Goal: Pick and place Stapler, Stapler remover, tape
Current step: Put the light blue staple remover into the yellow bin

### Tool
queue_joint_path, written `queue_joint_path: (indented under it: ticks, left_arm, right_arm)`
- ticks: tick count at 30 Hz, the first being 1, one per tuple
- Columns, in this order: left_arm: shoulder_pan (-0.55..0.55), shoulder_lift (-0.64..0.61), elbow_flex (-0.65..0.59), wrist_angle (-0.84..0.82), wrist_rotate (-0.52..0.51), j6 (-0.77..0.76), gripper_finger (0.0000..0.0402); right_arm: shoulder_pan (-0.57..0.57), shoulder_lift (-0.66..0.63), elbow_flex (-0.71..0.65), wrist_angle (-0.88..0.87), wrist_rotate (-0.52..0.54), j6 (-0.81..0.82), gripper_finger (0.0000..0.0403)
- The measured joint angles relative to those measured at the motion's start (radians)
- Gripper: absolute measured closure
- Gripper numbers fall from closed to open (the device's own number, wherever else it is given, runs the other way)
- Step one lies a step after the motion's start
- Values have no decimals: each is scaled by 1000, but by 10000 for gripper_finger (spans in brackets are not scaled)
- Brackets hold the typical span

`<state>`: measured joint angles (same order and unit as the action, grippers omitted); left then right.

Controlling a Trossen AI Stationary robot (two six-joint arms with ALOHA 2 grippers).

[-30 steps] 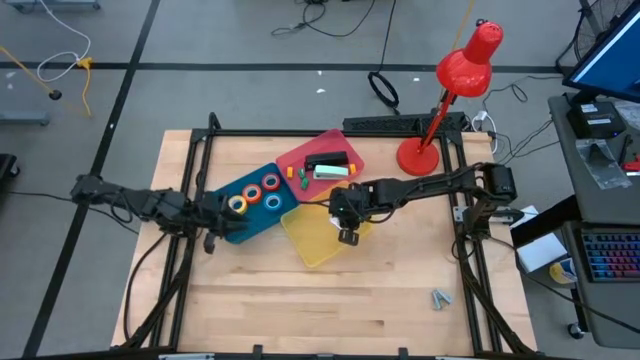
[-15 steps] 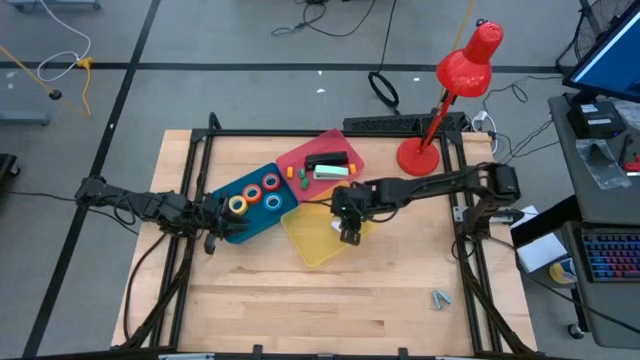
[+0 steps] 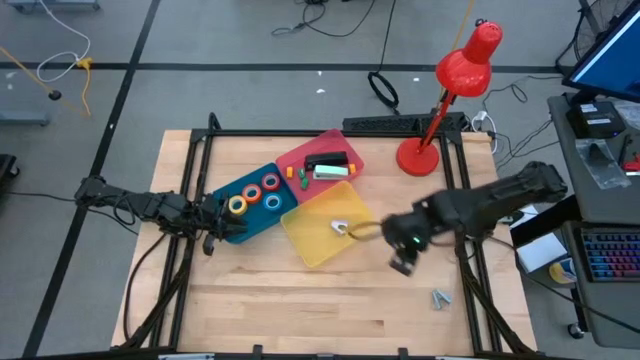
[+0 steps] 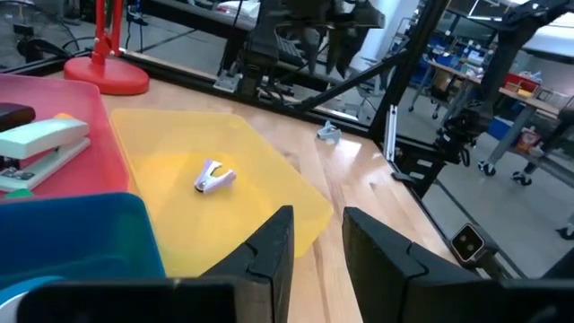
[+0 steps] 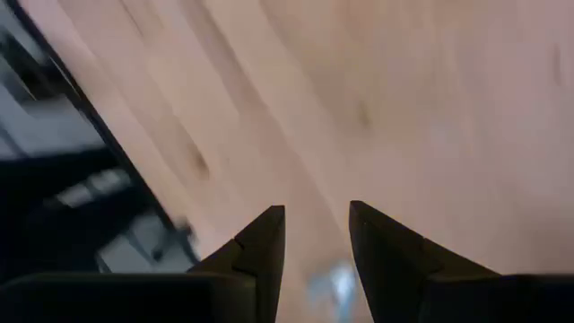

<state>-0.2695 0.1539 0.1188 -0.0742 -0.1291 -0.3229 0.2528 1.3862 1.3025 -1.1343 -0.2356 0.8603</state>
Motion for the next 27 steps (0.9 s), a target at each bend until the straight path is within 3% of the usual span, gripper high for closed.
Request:
queue_joint_path:
  ticks: [7, 14, 18, 27]
  left_arm:
    - [0, 0, 0, 3, 0, 14, 304]
    - [0, 0, 0, 5, 0, 10, 304]
    - [0, 1, 0, 20, 0, 18, 304]
    - [0, 1, 1, 27, 0, 22, 304]
  right_arm:
    - [253, -19, -1, -278, 0, 282, 263]
    - [442, -19, -4, -290, 46, 541, 229]
    - [507, -20, -68, -200, 44, 685, 205]
    - [590, -19, -367, 246, -35, 806, 151]
